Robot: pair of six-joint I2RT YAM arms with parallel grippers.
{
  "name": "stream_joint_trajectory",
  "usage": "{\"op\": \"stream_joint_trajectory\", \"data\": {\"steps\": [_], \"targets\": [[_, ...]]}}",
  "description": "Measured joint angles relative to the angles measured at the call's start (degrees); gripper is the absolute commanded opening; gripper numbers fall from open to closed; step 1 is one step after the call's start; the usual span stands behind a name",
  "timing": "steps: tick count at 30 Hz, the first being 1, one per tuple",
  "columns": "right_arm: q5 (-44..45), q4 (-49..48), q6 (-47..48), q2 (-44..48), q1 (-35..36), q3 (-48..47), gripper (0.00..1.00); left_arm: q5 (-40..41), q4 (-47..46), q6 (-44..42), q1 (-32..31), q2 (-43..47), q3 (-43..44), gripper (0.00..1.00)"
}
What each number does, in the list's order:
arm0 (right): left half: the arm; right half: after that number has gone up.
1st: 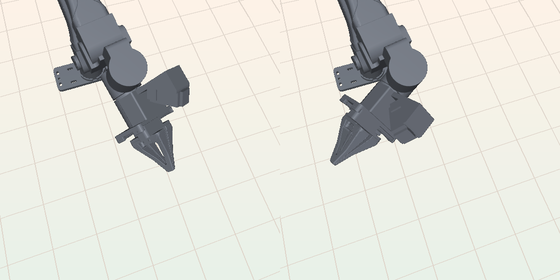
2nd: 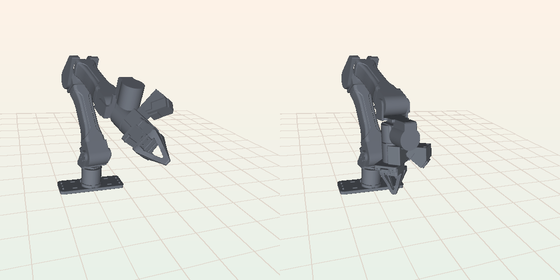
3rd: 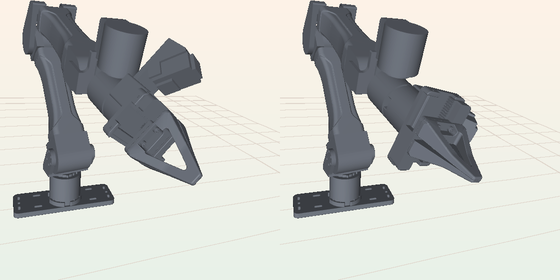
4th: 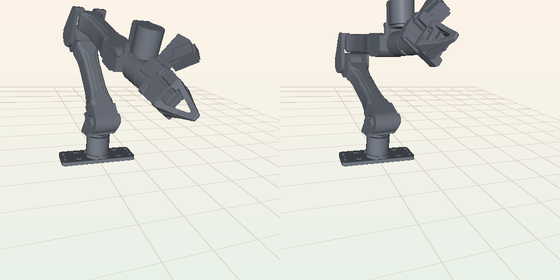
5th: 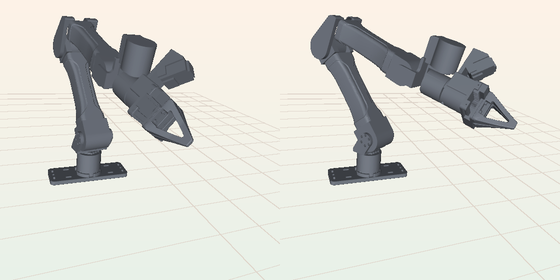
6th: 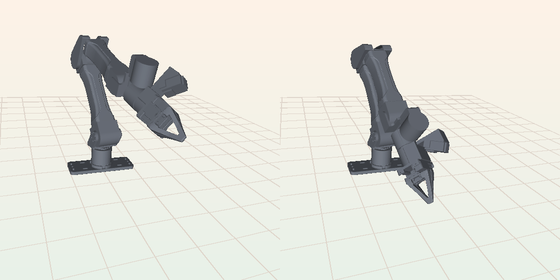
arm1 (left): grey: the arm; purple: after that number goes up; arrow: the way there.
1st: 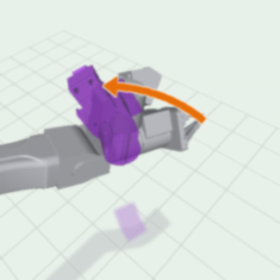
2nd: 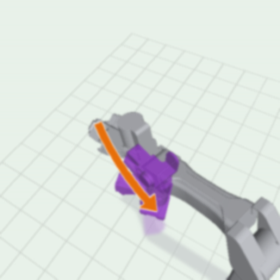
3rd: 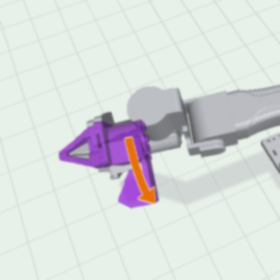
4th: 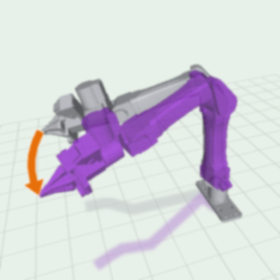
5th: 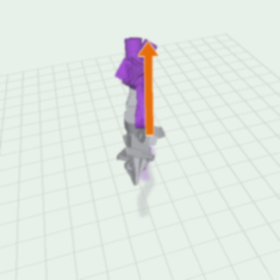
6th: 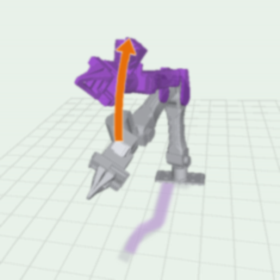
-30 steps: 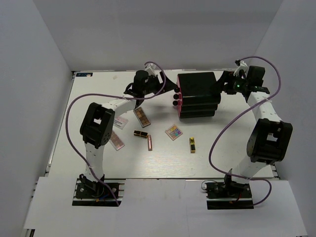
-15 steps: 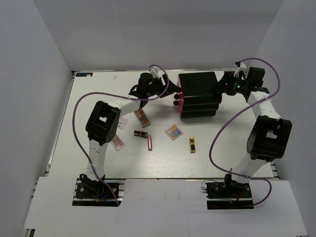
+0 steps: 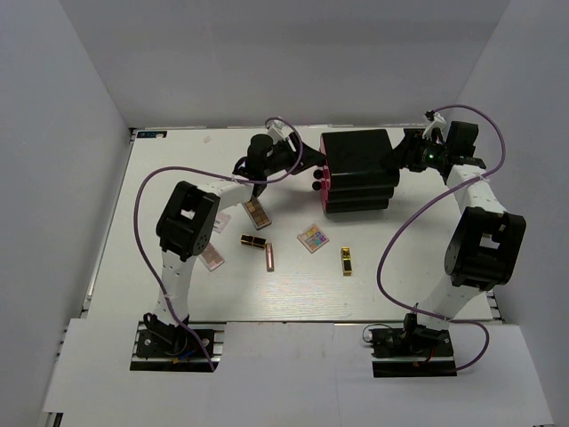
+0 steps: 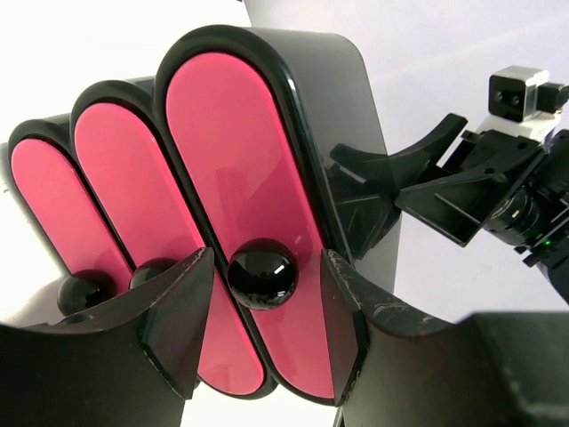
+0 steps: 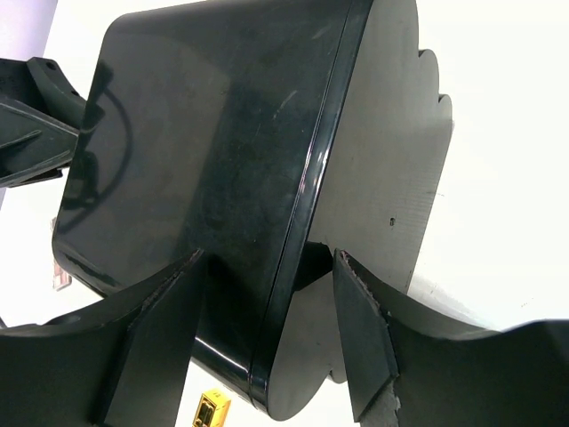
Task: Organize the makeup
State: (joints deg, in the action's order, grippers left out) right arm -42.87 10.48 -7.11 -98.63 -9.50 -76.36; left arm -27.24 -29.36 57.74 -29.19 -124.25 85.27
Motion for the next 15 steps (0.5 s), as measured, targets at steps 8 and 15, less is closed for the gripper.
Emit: {"op": "stream_joint_trajectory", "data": {"steps": [8, 15], "targets": [[-0.5, -0.1, 0.0, -0.2, -0.2, 0.0, 0.62, -0.5, -2.5, 2.1, 0.0, -0.2, -1.2, 0.59], [-1.0, -0.3, -0.3, -0.4, -0.4, 0.0, 0.60, -1.2, -5.9, 4.2, -0.1, -0.5, -3.2, 0.52]]}}
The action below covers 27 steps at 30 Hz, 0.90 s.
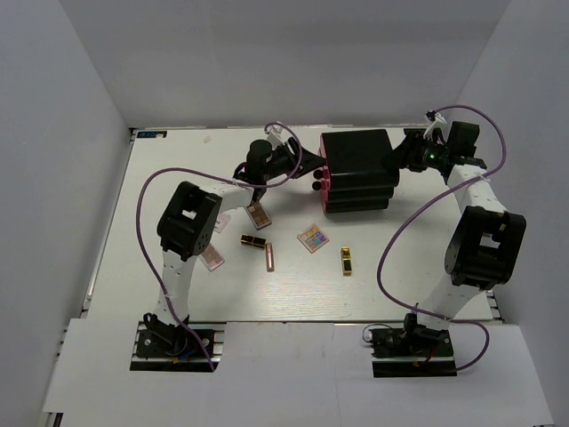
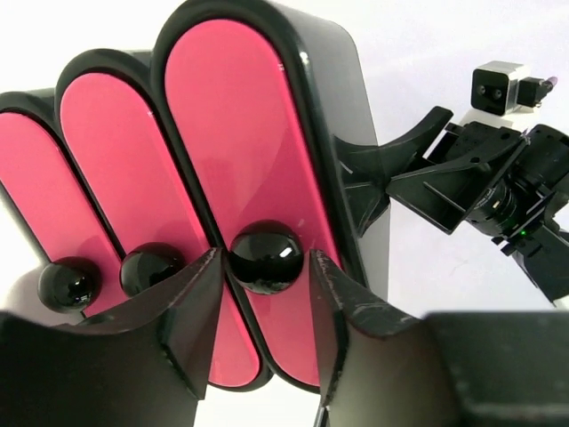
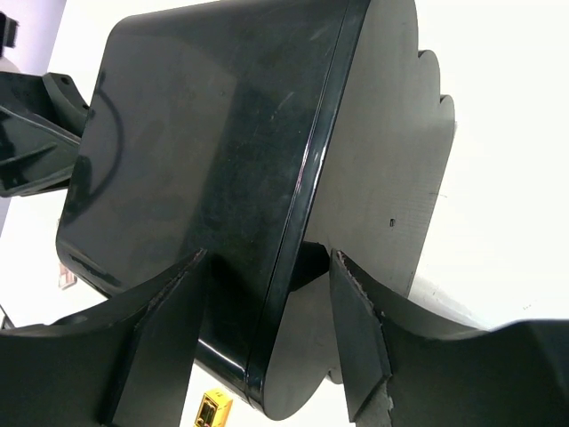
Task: Organize the makeup
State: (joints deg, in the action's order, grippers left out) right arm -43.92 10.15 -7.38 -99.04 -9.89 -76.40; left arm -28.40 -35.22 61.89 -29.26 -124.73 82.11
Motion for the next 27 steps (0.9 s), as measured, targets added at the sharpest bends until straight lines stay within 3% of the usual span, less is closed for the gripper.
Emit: {"op": "stream_joint_trajectory", "data": {"steps": [13, 27], "targets": [[0.0, -0.1, -0.6, -0.3, -0.2, -0.3, 0.55, -0.6, -3.9, 2.6, 0.0, -1.2, -0.9, 0.30], [0.7, 0.2, -1.5, -0.8, -0.7, -1.0, 0.53, -0.4, -0.7, -0.8, 3.5, 5.5, -8.2, 0.27]]}}
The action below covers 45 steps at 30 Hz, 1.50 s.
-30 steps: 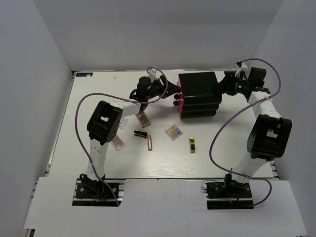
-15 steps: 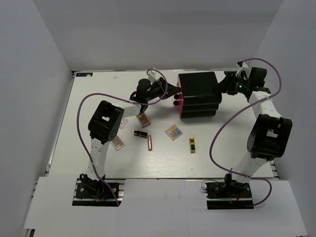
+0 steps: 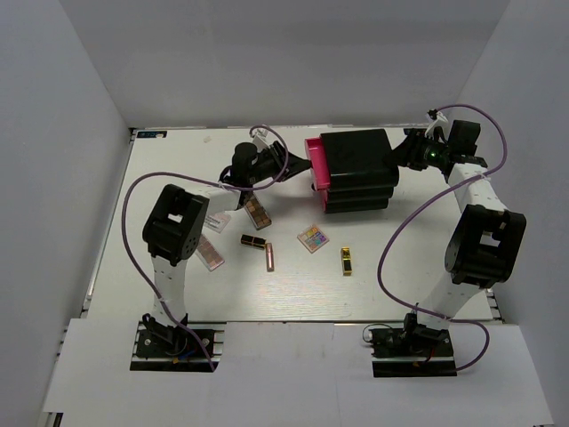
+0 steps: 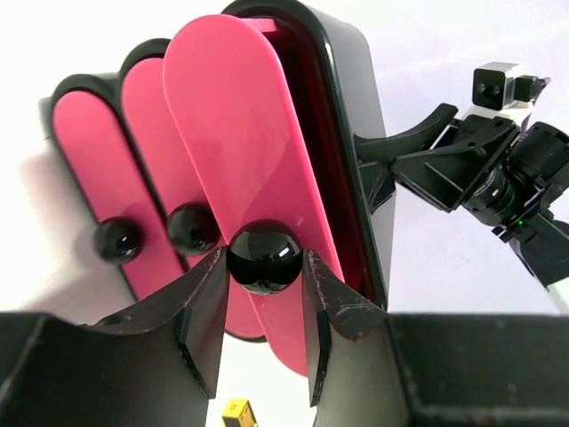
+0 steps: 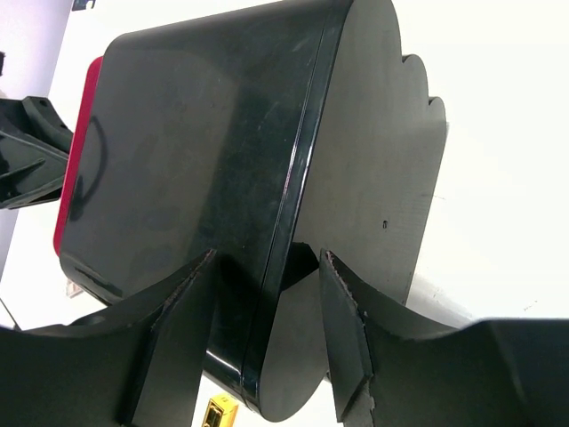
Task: Organize the makeup
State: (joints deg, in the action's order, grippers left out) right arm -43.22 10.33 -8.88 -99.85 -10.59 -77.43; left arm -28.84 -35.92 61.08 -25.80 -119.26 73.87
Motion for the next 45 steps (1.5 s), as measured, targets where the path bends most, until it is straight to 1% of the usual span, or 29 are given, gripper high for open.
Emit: {"op": "stream_joint_trajectory", "data": {"steps": [3, 10, 11, 14, 15, 17, 18, 19, 21, 27, 31, 38, 40, 43, 44, 45], "targets": [[0.1, 0.0, 0.0, 0.0, -0.1, 0.0, 0.54, -0.3, 2.0, -1.2, 0.7, 1.4, -0.9, 0.27], [0.0, 0.1, 0.0, -0.4, -0.3, -0.4, 0.54, -0.3, 7.8, -4.6, 2.9, 5.9, -3.6, 0.30], [0.0, 0.1, 0.0, -0.4, -0.3, -0.5, 0.54, -0.4, 8.3, -4.8, 3.1, 6.3, -3.9, 0.32], [0.2, 0.1, 0.2, -0.6, -0.4, -0.6, 0.63, -0.5, 9.8, -5.6, 3.6, 7.0, -4.1, 0.46], [0.2, 0.2, 0.3, -0.7, -0.5, -0.6, 0.66, -0.5, 10.2, -5.8, 3.6, 7.0, -4.0, 0.60], [0.2, 0.3, 0.9, -0.8, -0.6, -0.7, 0.79, 0.0, 11.3, -6.4, 3.7, 7.0, -4.0, 0.69], [0.3, 0.7, 1.2, -0.8, -0.7, -0.7, 0.82, 0.1, 12.3, -6.8, 3.8, 7.0, -4.0, 0.73], [0.3, 1.1, 1.7, -0.8, -0.7, -0.7, 0.85, 0.2, 13.4, -7.1, 4.0, 7.0, -4.0, 0.75], [0.2, 1.8, 2.3, -0.8, -0.8, -0.7, 0.86, 0.5, 14.7, -7.5, 4.0, 7.0, -4.0, 0.77], [-0.3, 3.2, 3.9, -0.2, -1.0, -0.7, 0.88, 1.2, 17.4, -8.0, 4.8, 7.5, -4.0, 0.83], [0.0, 4.6, 5.3, 2.0, -1.0, -0.7, 0.88, 2.3, 21.2, -9.6, 5.5, 10.3, -3.6, 0.86], [2.1, 6.8, 8.7, 8.5, -1.1, -0.7, 0.88, 5.7, 28.3, -14.1, 7.0, 18.3, -0.5, 0.87], [2.9, 7.5, 10.6, 10.3, -1.3, -0.3, 0.88, 6.9, 30.4, -15.9, 7.4, 20.5, -0.4, 0.85], [4.4, 7.4, 14.7, 15.7, -1.3, 3.6, 0.89, 9.5, 35.7, -19.7, 7.6, 24.6, -1.2, 0.65], [4.5, 7.2, 16.7, 18.8, -1.3, 6.2, 0.89, 10.8, 37.8, -21.9, 7.6, 27.2, -2.5, 0.51], [4.4, 7.5, 18.4, 21.9, -1.3, 8.5, 0.89, 11.5, 39.1, -22.8, 7.6, 28.9, -3.6, 0.44]]}}
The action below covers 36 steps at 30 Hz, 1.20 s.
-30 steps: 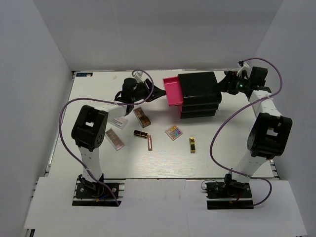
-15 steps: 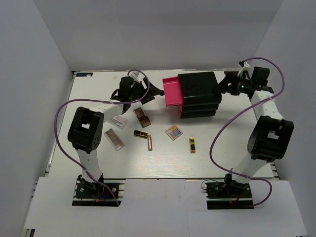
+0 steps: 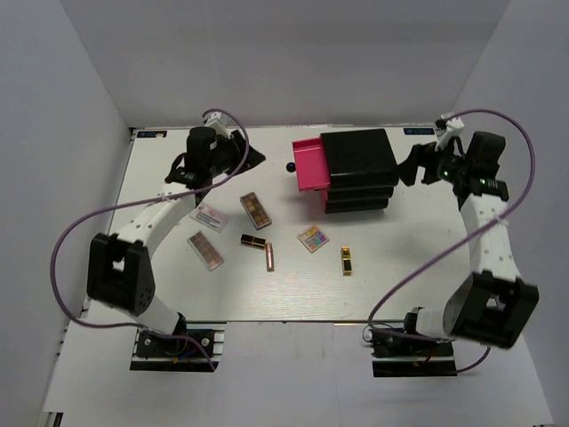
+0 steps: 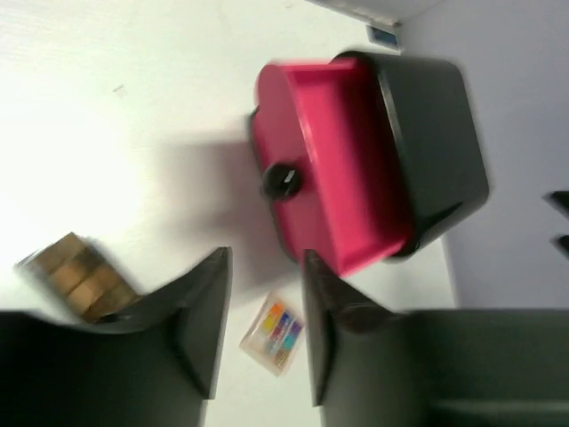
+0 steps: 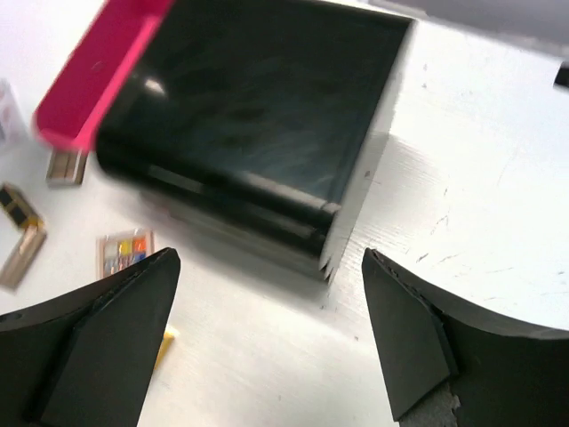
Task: Organize the makeup
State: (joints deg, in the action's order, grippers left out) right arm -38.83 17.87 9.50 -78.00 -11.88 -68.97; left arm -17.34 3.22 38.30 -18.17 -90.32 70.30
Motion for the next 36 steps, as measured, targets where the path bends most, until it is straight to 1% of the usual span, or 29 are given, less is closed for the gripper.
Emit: {"op": "stream_joint_trajectory", "data": {"steps": [1, 3, 5, 6, 7, 8, 9, 10, 11, 12, 13, 16, 18, 21, 24, 25, 27, 28, 32, 36], "targets": [[-0.5, 0.0, 2.2, 3.5, 0.0, 2.4, 0.89, 0.8, 0.9, -1.9, 0.0, 2.6, -1.9, 0.39], [-2.8, 0.3, 6.7, 10.3, 0.0, 5.9, 0.89, 2.3, 4.0, -5.2, 0.0, 8.8, -6.3, 0.33], [-6.5, 1.6, 11.4, 16.7, 0.3, 8.8, 0.87, 3.7, 6.4, -8.3, 0.0, 15.3, -11.0, 0.33], [-8.6, 3.1, 14.0, 19.4, 0.7, 10.0, 0.82, 4.2, 7.6, -9.9, 0.0, 18.6, -13.0, 0.42], [-10.5, 4.7, 16.5, 21.5, 1.4, 11.0, 0.78, 4.6, 8.5, -11.5, 0.0, 21.4, -14.7, 0.48], [-11.8, 5.8, 18.3, 23.1, 2.3, 12.2, 0.66, 4.9, 8.9, -12.7, 0.0, 23.9, -16.4, 0.55], [-13.0, 7.3, 20.3, 24.5, 3.5, 13.9, 0.60, 5.1, 9.5, -13.9, 0.0, 26.6, -18.1, 0.68], [-13.6, 8.2, 21.1, 25.4, 5.0, 15.4, 0.56, 5.4, 9.9, -15.3, 0.0, 28.8, -19.6, 0.74], [-13.7, 8.9, 21.8, 26.2, 6.8, 17.4, 0.49, 5.6, 9.9, -16.0, 0.0, 30.8, -21.3, 0.78], [-13.5, 9.2, 22.4, 26.7, 8.9, 19.6, 0.46, 5.7, 10.1, -16.7, 0.0, 32.4, -22.9, 0.81], [-12.7, 9.6, 22.5, 26.8, 11.2, 21.8, 0.45, 5.8, 10.3, -17.2, 0.0, 33.8, -24.3, 0.83], [-8.9, 11.0, 22.2, 25.7, 19.0, 27.6, 0.42, 5.8, 11.3, -18.7, 0.0, 35.6, -26.5, 0.85], [-5.2, 11.6, 21.1, 24.8, 24.0, 29.9, 0.42, 5.9, 12.1, -19.6, 0.0, 35.9, -26.9, 0.86], [1.5, 11.3, 18.6, 22.0, 29.6, 31.0, 0.42, 6.0, 12.3, -20.3, 0.0, 36.3, -27.2, 0.87], [9.2, 9.1, 14.9, 17.0, 35.1, 31.1, 0.51, 6.1, 13.1, -20.6, 0.0, 36.8, -27.4, 0.88], [11.3, 8.6, 13.8, 15.5, 36.3, 31.1, 0.57, 6.3, 13.2, -20.7, 0.0, 37.0, -27.5, 0.88], [15.0, 7.5, 11.8, 13.4, 38.2, 31.2, 0.65, 6.8, 13.6, -20.8, 0.0, 37.3, -27.6, 0.88], [16.8, 7.0, 10.9, 12.7, 38.7, 31.3, 0.73, 7.0, 13.6, -20.9, 0.0, 37.6, -27.6, 0.88], [23.0, 4.9, 7.7, 12.0, 39.5, 31.4, 0.79, 7.8, 13.6, -20.9, 0.0, 38.4, -27.6, 0.88], [27.3, 2.9, 5.1, 10.8, 39.8, 31.4, 0.79, 7.9, 13.7, -20.9, 0.0, 38.4, -27.6, 0.89]]}}
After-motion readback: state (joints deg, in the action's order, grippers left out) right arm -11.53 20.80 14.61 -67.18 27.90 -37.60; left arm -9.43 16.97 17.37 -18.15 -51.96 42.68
